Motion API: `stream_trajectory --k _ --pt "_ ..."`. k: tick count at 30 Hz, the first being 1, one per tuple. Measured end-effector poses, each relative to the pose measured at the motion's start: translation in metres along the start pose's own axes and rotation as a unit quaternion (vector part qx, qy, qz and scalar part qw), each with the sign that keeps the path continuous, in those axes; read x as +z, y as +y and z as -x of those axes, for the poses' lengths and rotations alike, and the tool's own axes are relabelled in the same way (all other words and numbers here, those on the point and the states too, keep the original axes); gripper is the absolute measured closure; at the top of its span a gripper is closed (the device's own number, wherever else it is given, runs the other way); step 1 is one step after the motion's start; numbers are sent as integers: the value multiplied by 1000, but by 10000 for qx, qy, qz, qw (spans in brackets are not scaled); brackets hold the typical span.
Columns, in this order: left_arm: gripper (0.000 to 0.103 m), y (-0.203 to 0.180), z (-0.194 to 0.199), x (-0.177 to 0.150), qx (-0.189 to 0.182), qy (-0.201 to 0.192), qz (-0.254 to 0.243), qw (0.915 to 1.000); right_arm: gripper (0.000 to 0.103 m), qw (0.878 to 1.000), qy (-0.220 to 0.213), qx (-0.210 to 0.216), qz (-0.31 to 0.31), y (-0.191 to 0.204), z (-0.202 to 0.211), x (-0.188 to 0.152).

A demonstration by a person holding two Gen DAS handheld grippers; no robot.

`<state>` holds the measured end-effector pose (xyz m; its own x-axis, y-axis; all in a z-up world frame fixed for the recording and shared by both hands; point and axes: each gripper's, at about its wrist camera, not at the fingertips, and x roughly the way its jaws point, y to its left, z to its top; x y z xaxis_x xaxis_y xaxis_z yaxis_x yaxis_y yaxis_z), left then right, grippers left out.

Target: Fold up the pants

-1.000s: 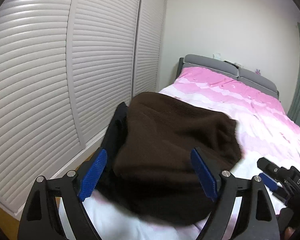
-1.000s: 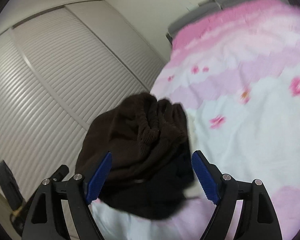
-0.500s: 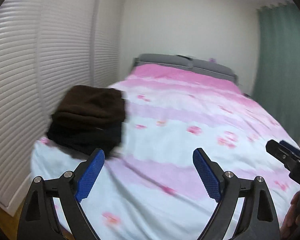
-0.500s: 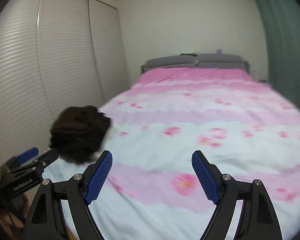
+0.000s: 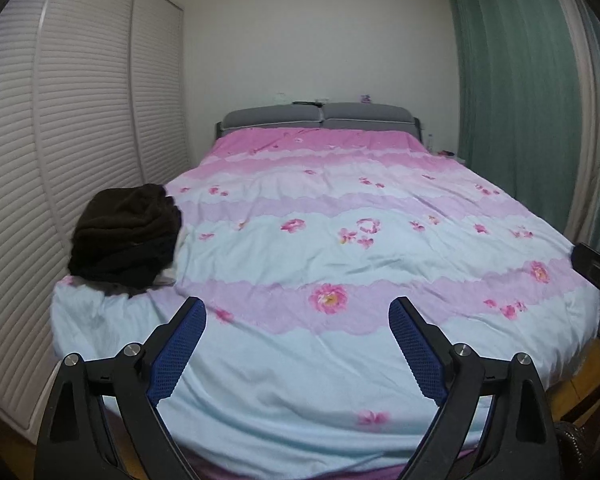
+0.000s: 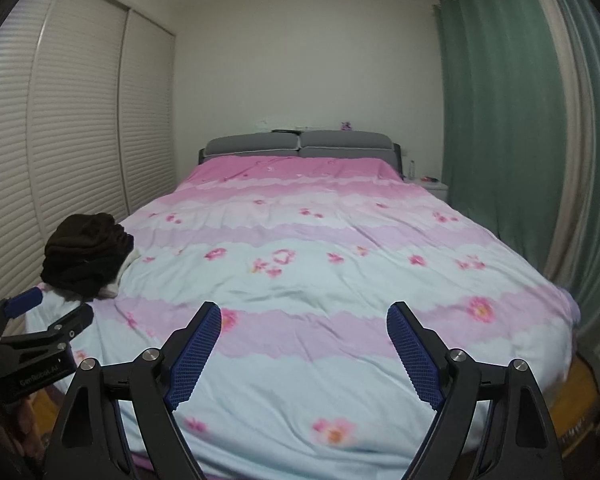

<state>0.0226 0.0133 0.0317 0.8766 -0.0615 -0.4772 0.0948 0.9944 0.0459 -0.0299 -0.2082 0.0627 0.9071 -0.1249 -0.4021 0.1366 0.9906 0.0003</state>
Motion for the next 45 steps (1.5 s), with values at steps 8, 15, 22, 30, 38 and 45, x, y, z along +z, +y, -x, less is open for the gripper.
stream_trajectory --k 8,15,22,30,38,45 --pt "5 -16 31 -17 56 29 -9 10000 17 9999 1 96 -33 -10 26 -6" --pt "0 -19 58 -14 53 -102 16 9999 8 10000 -59 55 -14 -11 53 -15" --pt "0 -16 82 -14 86 -82 103 9999 7 9999 -99 -12 -52 -16 73 -16" --pt "0 -19 98 -22 24 -20 35 10000 4 9998 -189 -45 -54 -14 94 -16" --pt "0 -23 111 -18 3 -204 -1 9998 4 9996 -275 -35 -100 -14 101 -13" --pt "0 -23 112 -17 1 -201 4 9998 4 9996 -238 -29 -169 -18 99 -13"
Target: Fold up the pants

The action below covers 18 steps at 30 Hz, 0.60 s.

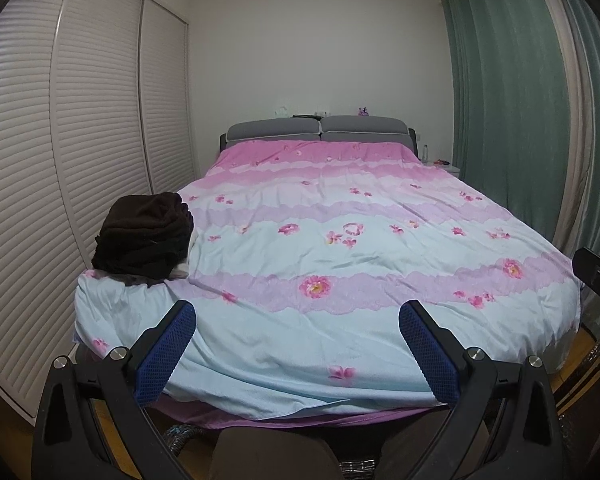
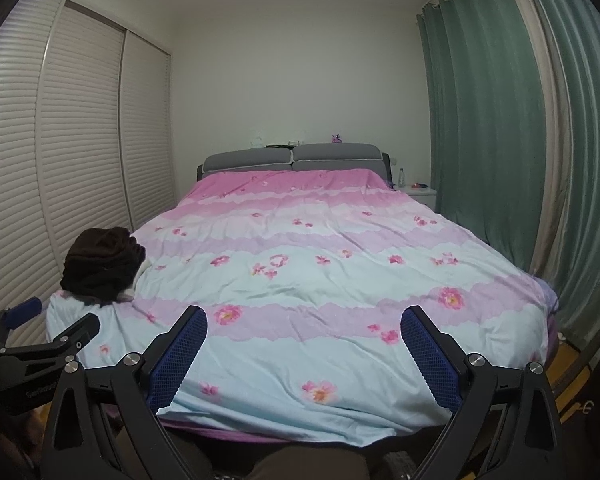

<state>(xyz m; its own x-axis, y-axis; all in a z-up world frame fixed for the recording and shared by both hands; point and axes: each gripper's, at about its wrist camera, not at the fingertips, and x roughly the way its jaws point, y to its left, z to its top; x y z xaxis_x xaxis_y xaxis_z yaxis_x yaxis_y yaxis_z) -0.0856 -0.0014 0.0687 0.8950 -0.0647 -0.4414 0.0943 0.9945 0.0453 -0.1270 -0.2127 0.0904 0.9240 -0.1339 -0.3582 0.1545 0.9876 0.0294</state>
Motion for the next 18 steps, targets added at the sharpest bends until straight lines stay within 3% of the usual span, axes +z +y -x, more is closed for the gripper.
stream_trajectory --k 18 --pt "0 -1 -1 -3 -18 -24 -24 10000 4 10000 18 -10 -3 -1 -1 -1"
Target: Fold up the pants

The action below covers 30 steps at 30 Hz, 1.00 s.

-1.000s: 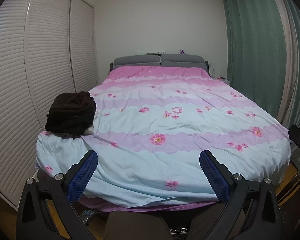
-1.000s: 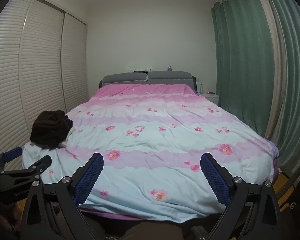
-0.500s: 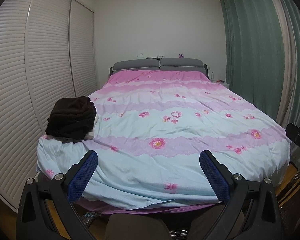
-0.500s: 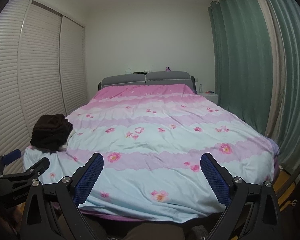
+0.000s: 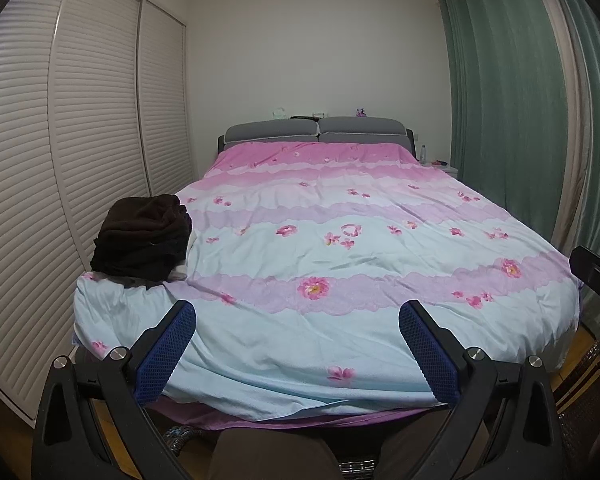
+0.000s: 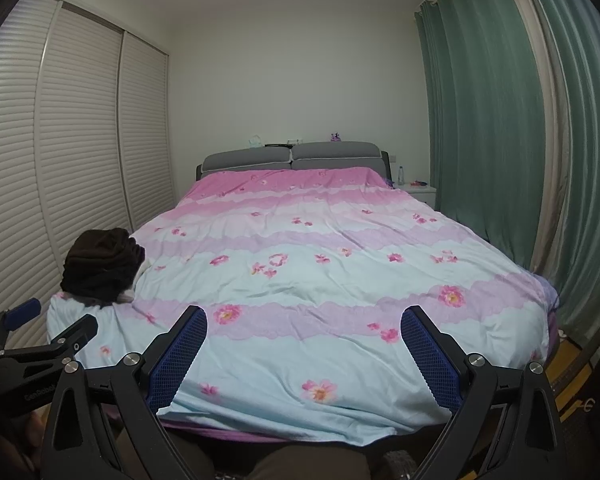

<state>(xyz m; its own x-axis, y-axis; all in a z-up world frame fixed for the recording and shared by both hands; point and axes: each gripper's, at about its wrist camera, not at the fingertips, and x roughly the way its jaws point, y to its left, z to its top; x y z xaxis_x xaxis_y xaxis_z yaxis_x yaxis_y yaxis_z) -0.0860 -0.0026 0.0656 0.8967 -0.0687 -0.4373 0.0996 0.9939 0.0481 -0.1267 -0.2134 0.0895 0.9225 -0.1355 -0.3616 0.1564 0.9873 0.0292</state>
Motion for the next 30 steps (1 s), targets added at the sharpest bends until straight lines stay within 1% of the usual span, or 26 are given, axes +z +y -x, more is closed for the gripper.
stream_trajectory --k 30 --pt "0 -7 0 -2 -16 25 -2 10000 4 10000 0 2 -6 3 1 1"
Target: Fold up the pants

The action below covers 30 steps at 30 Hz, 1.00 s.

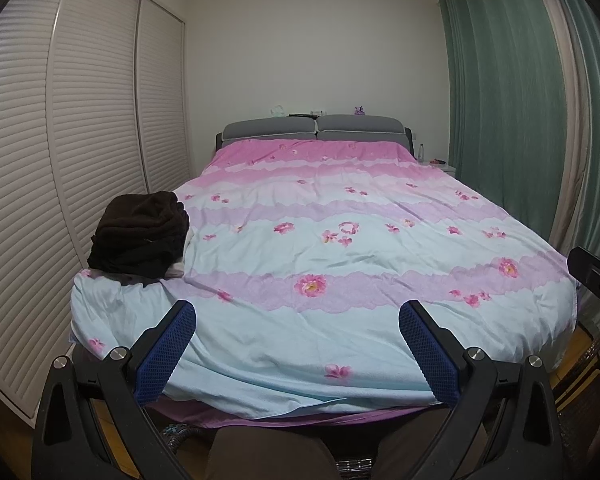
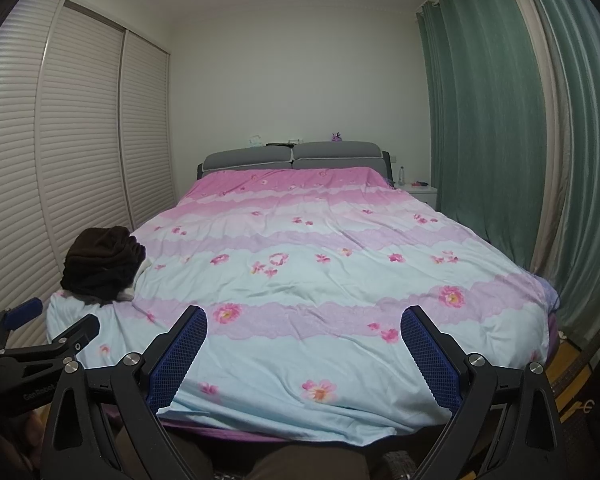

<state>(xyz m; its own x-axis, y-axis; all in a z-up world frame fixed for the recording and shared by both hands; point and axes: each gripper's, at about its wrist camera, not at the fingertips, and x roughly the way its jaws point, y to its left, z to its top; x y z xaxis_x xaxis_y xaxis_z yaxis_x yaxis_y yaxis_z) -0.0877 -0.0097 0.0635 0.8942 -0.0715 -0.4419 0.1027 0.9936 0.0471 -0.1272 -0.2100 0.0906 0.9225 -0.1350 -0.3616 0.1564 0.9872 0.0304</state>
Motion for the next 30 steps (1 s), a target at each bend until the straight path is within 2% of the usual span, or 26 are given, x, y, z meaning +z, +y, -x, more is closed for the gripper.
stream_trajectory --k 13,19,30 --pt "0 -1 1 1 -56 18 -58 10000 4 10000 0 3 1 -1 0 0" --pt "0 2 2 2 -206 76 102 9997 4 10000 13 19 -9 -1 0 0" --pt "0 -1 4 3 -255 77 -8 9996 4 10000 -6 20 3 -1 -3 2"
